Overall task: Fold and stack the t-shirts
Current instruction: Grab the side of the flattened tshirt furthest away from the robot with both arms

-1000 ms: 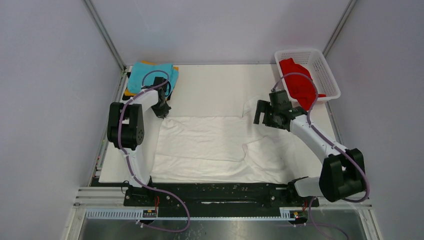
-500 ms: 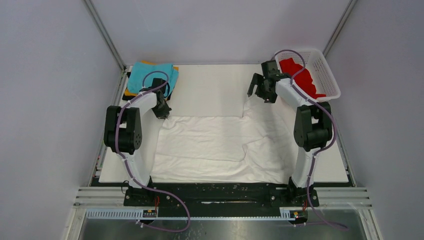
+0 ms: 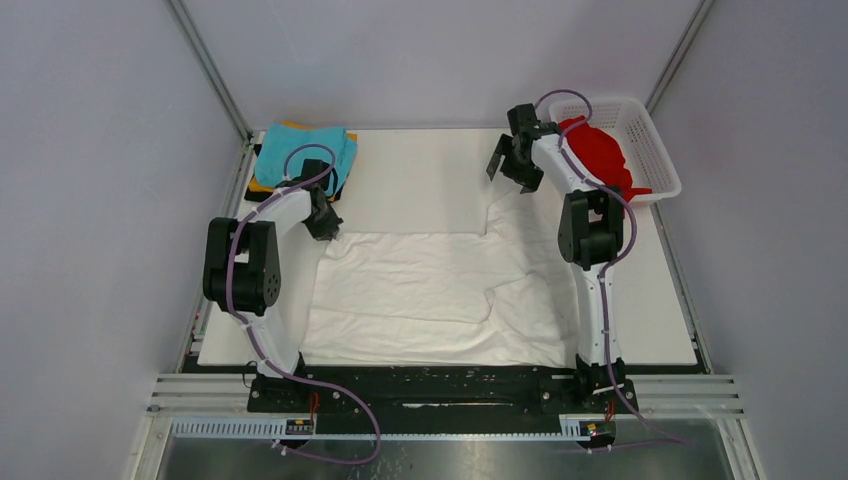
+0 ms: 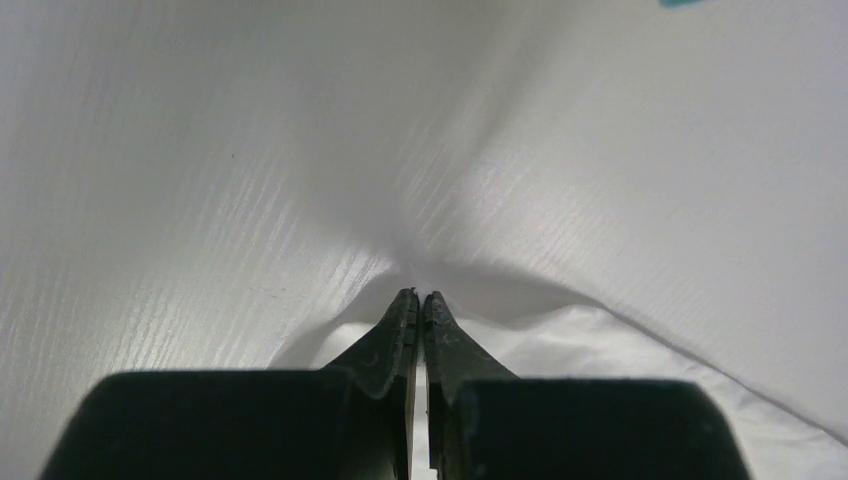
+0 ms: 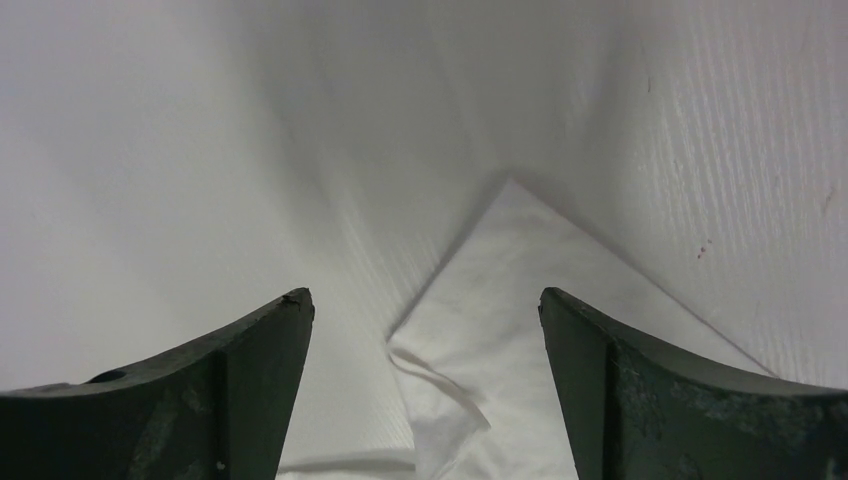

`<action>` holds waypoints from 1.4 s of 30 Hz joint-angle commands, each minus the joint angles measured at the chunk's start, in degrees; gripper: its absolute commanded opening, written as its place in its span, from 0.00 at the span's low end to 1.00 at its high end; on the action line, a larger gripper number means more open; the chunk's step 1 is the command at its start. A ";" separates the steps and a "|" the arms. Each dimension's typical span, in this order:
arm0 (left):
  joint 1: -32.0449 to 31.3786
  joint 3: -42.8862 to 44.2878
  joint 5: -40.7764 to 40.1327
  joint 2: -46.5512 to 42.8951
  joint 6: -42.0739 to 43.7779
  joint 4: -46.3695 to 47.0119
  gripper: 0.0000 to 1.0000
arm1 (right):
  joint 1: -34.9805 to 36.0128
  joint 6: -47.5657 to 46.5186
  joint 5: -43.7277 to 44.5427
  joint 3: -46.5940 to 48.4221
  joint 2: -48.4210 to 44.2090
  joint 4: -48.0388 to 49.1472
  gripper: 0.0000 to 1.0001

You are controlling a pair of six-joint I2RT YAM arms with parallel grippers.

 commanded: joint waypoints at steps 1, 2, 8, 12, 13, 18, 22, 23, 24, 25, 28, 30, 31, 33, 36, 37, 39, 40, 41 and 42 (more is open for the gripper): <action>0.04 -0.58 1.64 -3.09 -0.17 1.78 0.00 | 0.26 -0.22 4.86 11.73 4.87 -8.80 0.92; 0.00 -0.60 1.86 -3.22 -0.08 1.85 0.00 | 0.29 -1.53 5.11 13.83 5.82 -9.57 0.92; 0.09 -0.76 2.99 -3.07 -0.50 2.50 0.00 | -0.06 -6.99 3.61 18.96 10.00 -8.24 0.94; 0.08 -0.28 3.80 -3.02 -0.32 2.43 0.00 | -1.22 -7.18 0.11 18.79 11.73 -6.92 0.95; 0.13 -0.32 3.79 -3.06 -0.24 2.33 0.00 | -1.65 -6.99 -0.89 18.45 12.08 -6.60 0.95; 0.05 -0.48 3.69 -3.62 -0.40 2.22 0.00 | -2.47 -6.42 -2.82 16.94 12.72 -6.58 0.83; 0.04 -0.15 4.22 -3.88 -0.50 1.90 0.00 | -2.44 -7.14 -3.00 17.10 12.70 -9.33 0.86; 0.02 -0.20 4.23 -4.07 -0.62 1.83 0.00 | -2.47 -7.17 -2.94 16.79 12.52 -10.55 0.84; 0.02 -0.23 4.19 -4.29 -0.67 1.85 0.00 | -2.39 -7.51 -2.73 16.32 12.30 -11.62 0.83; 0.04 -0.23 4.16 -4.43 -0.68 1.89 0.00 | -2.20 -7.70 -2.26 15.57 11.84 -12.37 0.83; 0.07 -0.10 4.05 -4.88 -0.60 1.69 0.00 | -2.12 -8.34 -0.29 13.92 11.07 -14.88 0.81; 0.10 -0.10 3.98 -5.16 -0.59 1.70 0.00 | -2.02 -9.17 0.73 14.61 11.45 -17.07 0.79; 0.05 -0.14 3.99 -5.21 -0.58 1.72 0.00 | -1.94 -9.31 1.35 14.78 11.65 -17.98 0.77; 0.03 -0.29 3.96 -5.21 -0.65 1.70 0.00 | -1.62 -9.55 1.26 14.81 11.66 -18.20 0.72; 0.05 -0.62 3.89 -5.55 -0.69 1.67 0.00 | -1.12 -8.87 1.95 16.10 12.44 -19.61 0.55; 0.03 -0.66 3.69 -5.60 -0.67 1.65 0.00 | -0.95 -8.85 2.33 16.62 12.68 -19.90 0.51; 0.04 -0.59 3.48 -5.69 -0.61 1.58 0.00 | -0.74 -8.93 2.99 17.02 12.92 -20.02 0.40; 0.04 -0.51 3.46 -5.65 -0.57 1.53 0.00 | -0.71 -8.94 3.14 17.12 12.93 -20.06 0.35; 0.10 -0.35 3.36 -5.69 -0.55 1.39 0.00 | -0.63 -8.89 3.32 17.13 12.93 -20.07 0.30; 0.04 -0.38 3.35 -5.81 -0.52 1.31 0.00 | -0.58 -8.87 3.45 17.07 12.92 -19.98 0.24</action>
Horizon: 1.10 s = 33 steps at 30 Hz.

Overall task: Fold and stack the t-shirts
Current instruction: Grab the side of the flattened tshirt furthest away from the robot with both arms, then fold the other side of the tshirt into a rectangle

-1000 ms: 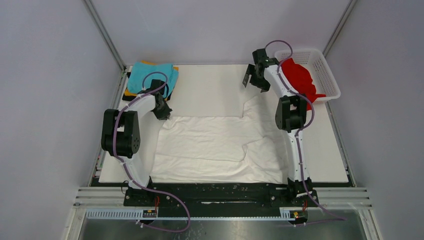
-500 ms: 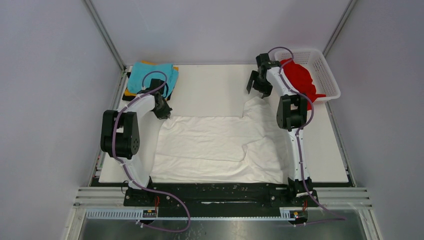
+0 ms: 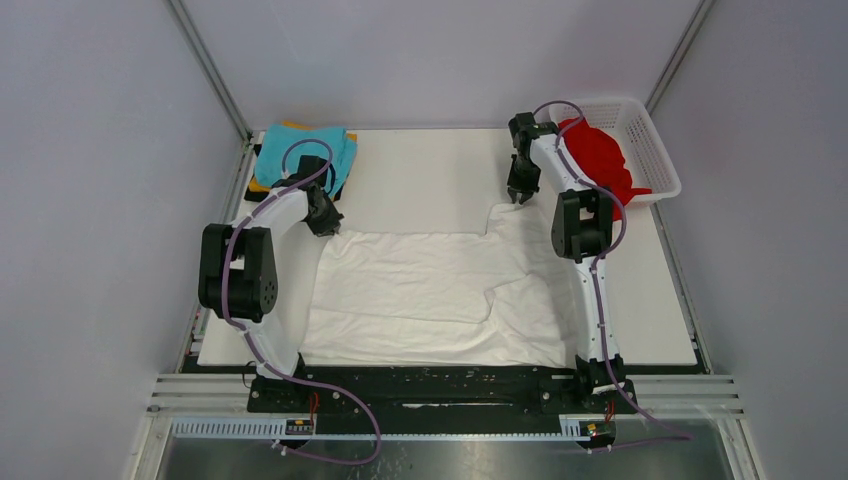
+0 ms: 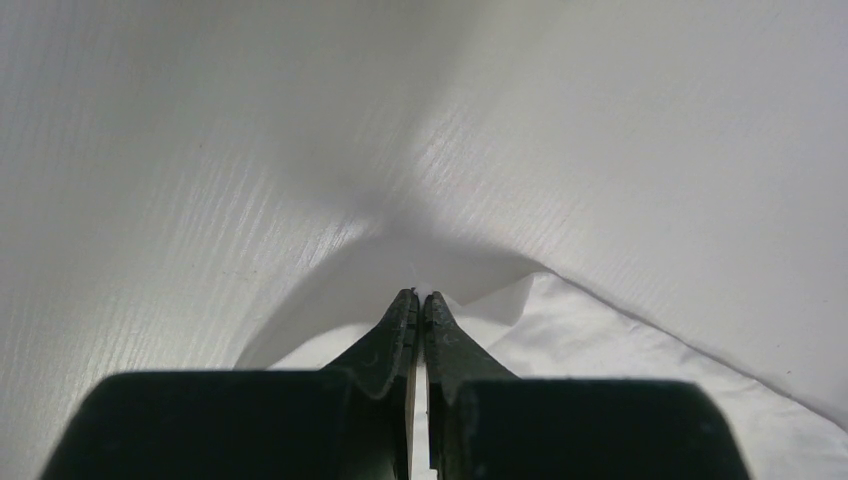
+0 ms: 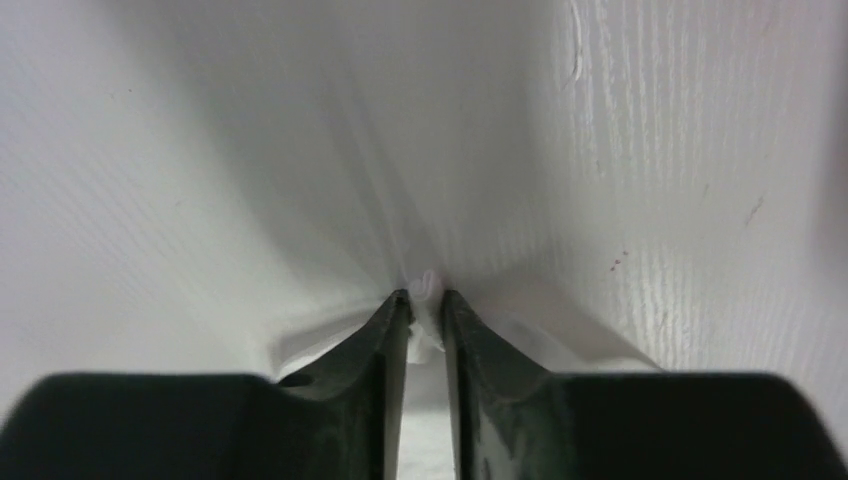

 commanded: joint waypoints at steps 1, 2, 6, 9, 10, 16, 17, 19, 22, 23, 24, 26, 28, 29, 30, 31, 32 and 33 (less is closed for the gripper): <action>0.07 -0.42 -0.03 -2.87 -0.25 0.67 0.00 | 1.14 0.15 1.56 1.30 0.50 -3.26 0.19; 0.10 -0.42 -0.06 -2.99 -0.27 0.71 0.00 | 1.13 0.22 1.71 1.25 0.46 -3.12 0.13; 0.15 -0.23 -0.06 -3.47 -0.05 0.58 0.00 | 1.13 -0.46 1.73 0.89 -0.57 -0.79 0.00; 0.03 0.58 0.26 -3.71 0.32 0.25 0.00 | 1.13 -2.01 1.10 1.89 -2.60 2.18 0.00; 0.06 0.88 0.41 -3.80 0.37 0.23 0.00 | 1.13 -2.70 0.88 1.72 -3.78 3.25 0.00; 0.14 -0.83 0.67 -6.17 -0.03 0.62 0.00 | 1.15 -5.25 -1.79 -13.08 -17.26 13.64 0.00; 0.10 -1.66 0.97 -6.91 -0.15 0.97 0.00 | 1.17 -5.38 -2.80 -16.95 -19.89 15.61 0.00; 0.04 -3.29 1.63 -8.57 -0.26 1.41 0.00 | 1.12 -5.72 -4.60 -24.92 -25.01 18.88 0.00; 0.14 -6.53 2.39 -11.98 -0.60 2.17 0.00 | 1.25 -6.07 -6.32 -36.04 -32.57 21.74 0.00; 0.00 -7.83 2.67 -13.33 -0.72 2.49 0.00 | 1.33 -6.26 -6.50 -38.62 -34.87 21.95 0.00; 0.07 -9.29 2.91 -14.75 -0.94 2.83 0.00 | 1.36 -6.49 -6.50 -41.05 -37.09 22.13 0.00; 0.08 -12.67 2.95 -17.89 -1.43 3.49 0.00 | 1.71 -6.80 -6.50 -45.80 -42.52 22.06 0.00; 0.01 -15.50 2.54 -21.32 -2.07 3.93 0.00 | 2.30 -7.17 -6.49 -50.58 -47.30 21.83 0.00; 0.02 -16.95 2.35 -22.98 -2.43 4.14 0.00 | 2.66 -7.10 -6.13 -52.97 -49.41 21.62 0.00; 0.02 -18.25 2.23 -24.53 -2.77 4.38 0.00 | 2.96 -7.02 -5.72 -55.28 -51.95 21.33 0.00; 0.02 -19.44 2.16 -26.10 -3.11 4.35 0.00 | 3.31 -6.74 -5.18 -57.72 -54.26 20.91 0.00; 0.11 -20.62 2.12 -28.08 -3.42 4.38 0.00 | 3.65 -6.37 -4.59 -59.83 -56.57 20.22 0.00; 0.02 -21.70 1.95 -29.35 -3.60 4.31 0.00 | 3.99 -6.05 -4.09 -62.73 -58.99 19.54 0.00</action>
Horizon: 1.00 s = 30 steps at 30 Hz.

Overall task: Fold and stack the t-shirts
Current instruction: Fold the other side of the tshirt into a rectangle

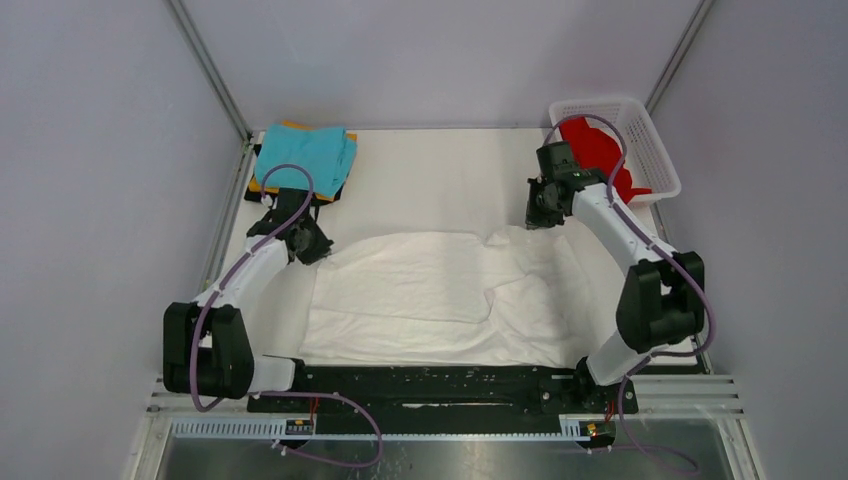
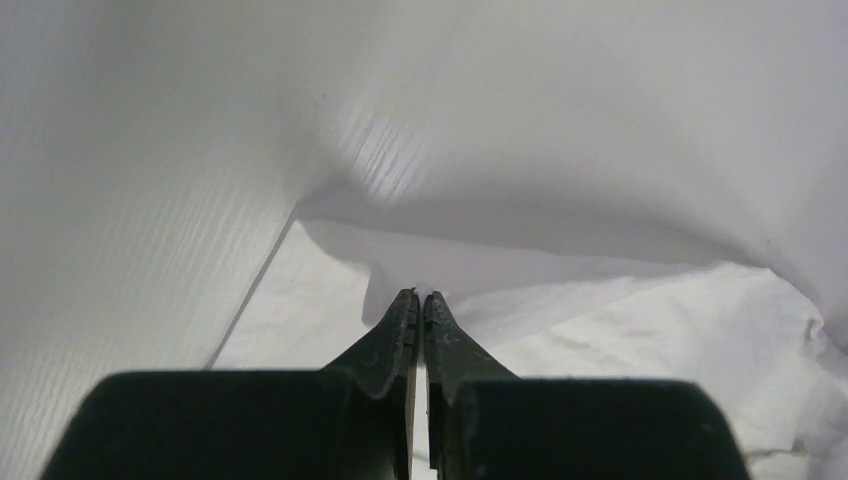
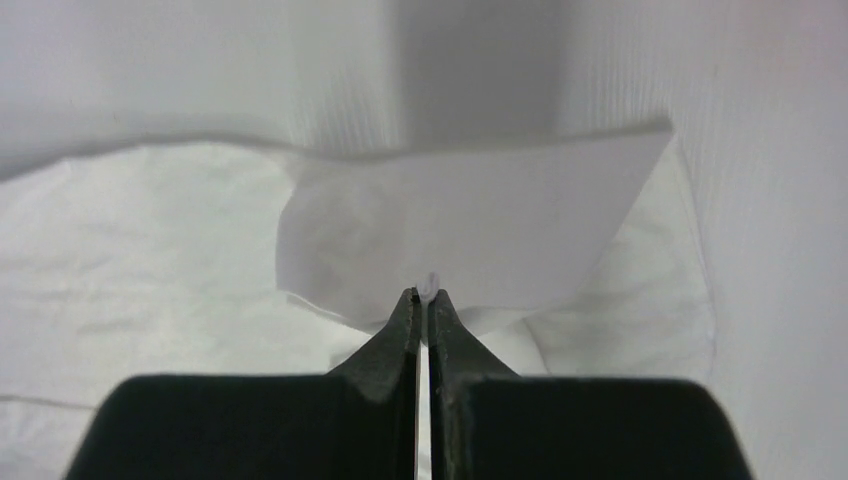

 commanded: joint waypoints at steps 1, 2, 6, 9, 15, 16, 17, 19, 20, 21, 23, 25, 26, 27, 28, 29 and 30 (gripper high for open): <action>0.05 -4.14 -0.44 -7.31 -1.94 2.31 0.00 | 2.12 0.39 1.66 -9.26 -11.24 -2.08 0.00; 0.00 -5.18 -0.89 -8.56 -2.24 2.02 0.00 | 2.43 0.75 1.89 -10.99 -13.29 -2.91 0.00; 0.07 -7.89 -3.62 -12.94 -3.39 0.24 0.00 | 3.85 1.16 2.43 -16.20 -20.85 -6.91 0.00; 0.07 -8.25 -6.90 -15.14 -4.22 -2.64 0.00 | 4.07 1.25 1.97 -19.58 -25.33 -9.16 0.00; 0.17 -9.29 -10.07 -17.61 -5.58 -6.01 0.00 | 4.02 0.85 1.21 -22.16 -31.52 -13.59 0.00; 0.16 -9.64 -10.21 -17.99 -5.95 -6.02 0.00 | 4.04 0.71 1.31 -22.38 -32.26 -14.17 0.00; 0.26 -9.94 -10.44 -18.29 -6.32 -6.23 0.00 | 4.03 0.79 1.20 -22.55 -32.90 -14.98 0.00; 0.25 -10.43 -11.16 -19.05 -6.86 -6.81 0.00 | 4.09 0.74 0.64 -22.96 -34.30 -16.31 0.00; 0.35 -10.56 -11.57 -19.39 -7.06 -7.03 0.00 | 4.02 0.66 0.05 -23.15 -34.90 -17.06 0.00; 0.43 -10.75 -11.80 -19.83 -7.19 -7.08 0.00 | 4.06 0.86 -0.75 -23.58 -35.44 -17.40 0.00; 0.62 -11.05 -12.20 -20.21 -7.44 -7.14 0.00 | 4.02 1.52 -3.51 -24.98 -36.49 -17.45 0.00; 0.72 -11.28 -12.19 -20.20 -7.63 -7.10 0.00 | 4.02 1.75 -6.64 -26.55 -37.28 -17.49 0.00; 0.71 -11.41 -12.08 -20.25 -7.65 -7.04 0.00 | 4.09 1.95 -7.13 -27.08 -37.47 -18.01 0.00; 0.69 -11.57 -11.97 -20.29 -7.70 -6.98 0.00 | 4.14 2.25 -7.13 -27.62 -37.73 -18.53 0.00; 0.70 -11.93 -11.88 -20.36 -7.80 -6.82 0.00 | 4.12 2.45 -6.90 -28.13 -37.89 -19.14 0.00; 0.70 -12.44 -11.73 -20.46 -7.87 -6.55 0.00 | 4.13 2.80 -6.57 -28.66 -38.14 -19.52 0.00; 0.73 -12.95 -11.77 -20.53 -8.07 -6.35 0.00 | 4.15 3.07 -6.29 -29.19 -38.41 -19.93 0.01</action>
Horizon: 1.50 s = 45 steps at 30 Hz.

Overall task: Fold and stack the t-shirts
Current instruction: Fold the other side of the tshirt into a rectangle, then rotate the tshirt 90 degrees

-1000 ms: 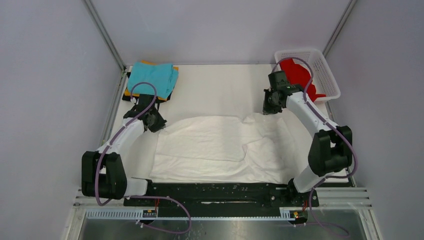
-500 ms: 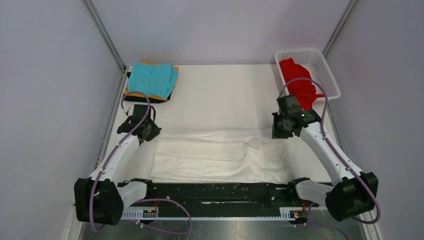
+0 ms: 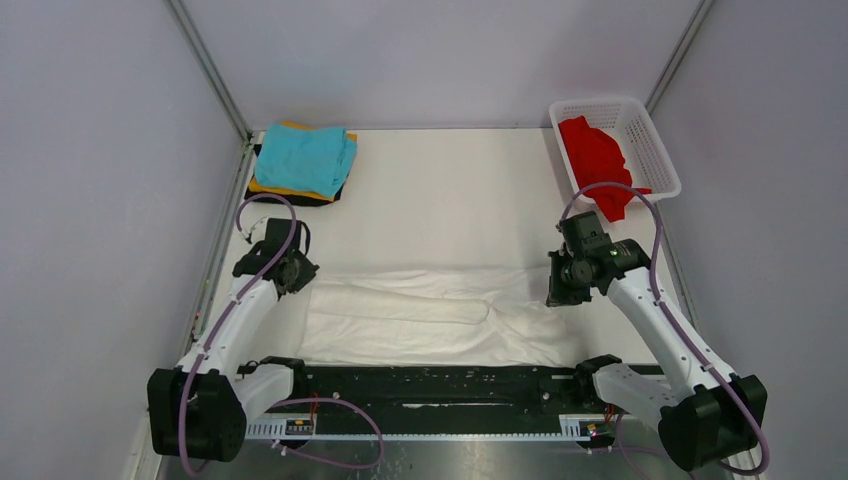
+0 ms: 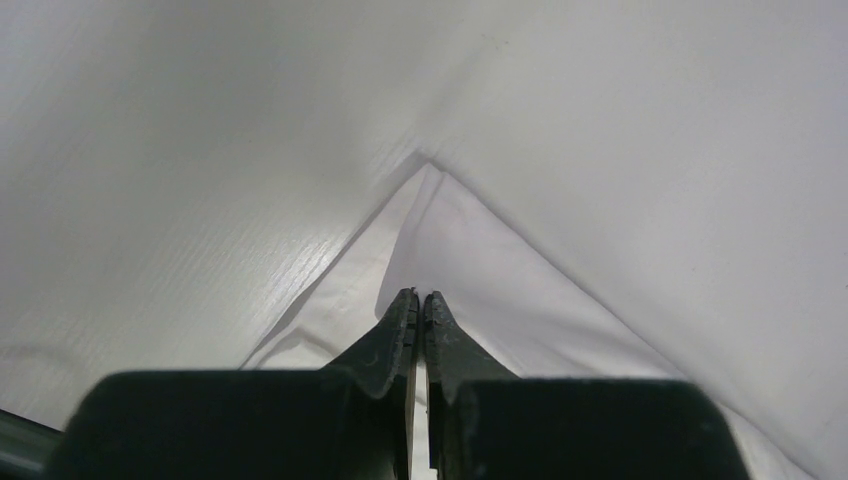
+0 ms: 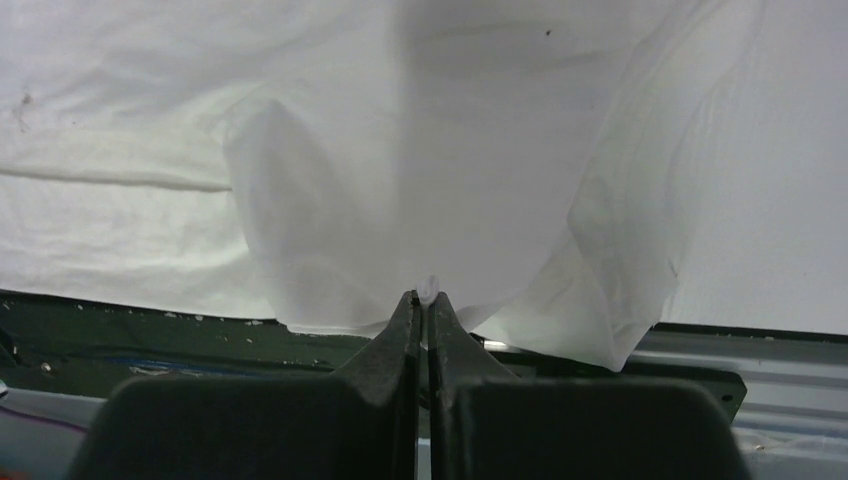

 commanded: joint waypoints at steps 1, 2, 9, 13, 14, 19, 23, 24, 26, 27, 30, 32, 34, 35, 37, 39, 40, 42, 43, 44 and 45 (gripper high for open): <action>0.36 -2.08 -1.86 -1.47 -1.31 1.47 0.00 | 0.45 2.28 -2.06 -2.30 -1.65 -3.70 0.01; 0.36 -2.66 -1.97 -1.39 -1.49 1.53 0.00 | 0.66 2.78 -2.29 -2.95 -1.76 -3.91 0.01; 0.36 -4.97 -3.91 -0.96 -3.65 0.89 0.12 | 4.36 8.47 -1.23 -9.14 -2.12 -5.27 0.24; 0.37 -4.76 -7.13 -3.02 -5.82 -1.24 0.39 | 6.49 10.16 -1.37 -10.89 -3.58 -6.22 0.43; 0.37 -4.37 -7.46 -4.21 -5.99 -1.56 0.51 | 6.51 10.10 -0.91 -10.71 -4.44 -6.41 0.49; 0.38 -1.05 -4.94 -6.42 -4.92 -1.50 0.96 | 6.52 9.43 1.91 -7.52 -8.37 -2.99 0.97; 0.41 0.62 3.97 -5.29 -1.74 1.00 0.99 | 6.52 10.06 -3.54 -5.93 -8.99 3.68 0.99; 0.41 0.68 6.09 -4.81 -1.31 1.46 0.99 | 6.52 10.18 -7.07 -5.81 -8.77 5.81 0.99; 0.34 0.22 8.81 -4.16 -0.86 2.43 0.99 | 6.77 9.47 -15.50 -5.98 -8.07 9.68 1.00; 0.30 -0.26 10.25 -4.08 -0.69 2.98 0.99 | 7.84 9.21 -16.56 -5.71 -7.48 10.60 1.00; 0.29 -2.01 12.35 -4.14 -0.56 4.98 0.99 | 16.29 6.09 -5.67 -3.53 -4.51 9.12 1.00; 0.27 -2.55 13.24 -4.16 -0.57 6.83 0.99 | 19.04 5.65 -3.11 -2.74 -1.94 9.45 1.00; 0.27 -2.58 16.00 -3.79 -0.33 8.22 0.99 | 19.12 7.85 -2.98 -4.01 -0.53 11.71 1.00; 0.25 -2.57 16.93 -3.54 -0.26 8.91 0.99 | 19.17 9.42 -4.18 -5.05 -0.18 13.30 1.00; 0.10 -2.85 17.82 -2.73 0.12 9.87 0.99 | 19.17 12.56 -8.59 -8.15 0.35 18.51 1.00; 0.12 -2.82 17.55 -1.44 0.30 10.09 0.99 | 19.15 15.21 -12.17 -11.20 1.73 22.96 1.00; 0.10 -2.78 17.59 -0.67 0.39 10.13 0.99 | 19.15 15.71 -12.88 -12.32 2.69 23.98 0.99; 0.16 -2.83 18.20 0.79 0.56 10.87 0.99 | 19.16 15.95 -13.22 -14.23 4.88 25.67 0.99; 0.11 -2.91 18.79 1.48 0.57 11.28 0.99 | 19.17 16.32 -13.33 -15.15 5.99 26.63 0.99; 0.10 -2.94 19.36 2.16 0.58 11.91 0.99 | 19.17 16.47 -13.50 -15.84 7.27 27.50 1.00; 0.02 -2.94 19.77 2.79 0.58 12.42 0.99 | 19.11 16.62 -13.69 -16.41 8.54 28.37 1.00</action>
